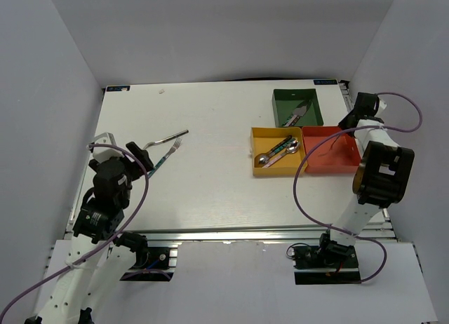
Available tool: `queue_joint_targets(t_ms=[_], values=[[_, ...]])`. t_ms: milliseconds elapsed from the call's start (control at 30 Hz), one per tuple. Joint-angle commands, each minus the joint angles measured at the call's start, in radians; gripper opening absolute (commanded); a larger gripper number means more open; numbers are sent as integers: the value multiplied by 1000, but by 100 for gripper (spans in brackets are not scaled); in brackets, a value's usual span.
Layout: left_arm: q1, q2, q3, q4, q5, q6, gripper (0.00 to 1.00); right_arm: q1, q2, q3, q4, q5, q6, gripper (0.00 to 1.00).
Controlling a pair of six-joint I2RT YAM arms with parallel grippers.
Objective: Sort the eating utensils into containers
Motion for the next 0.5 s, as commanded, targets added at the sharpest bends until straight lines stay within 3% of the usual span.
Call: queue_joint_targets(t_ms=[0,100,167,200,233,433,467], values=[[-5,16,2,11,12,9,98,4,-5,24,15,-78,-52,28],[-5,28,5,9,15,9,98,4,-23,25,10,-104,-46,35],[-5,34,5,11,16,9,98,4,-41,27,-5,-105,-37,55],[-5,39,5,9,18,9,98,4,-49,28,-13,-107,-33,58],[-5,41,7,9,18,10,98,4,-57,27,-17,-113,-28,71],[-5,108,20,15,24,17,98,35,-244,-30,-63,-107,38,81],[-5,132,28,14,20,17,98,48,-329,-48,-65,-98,40,89]])
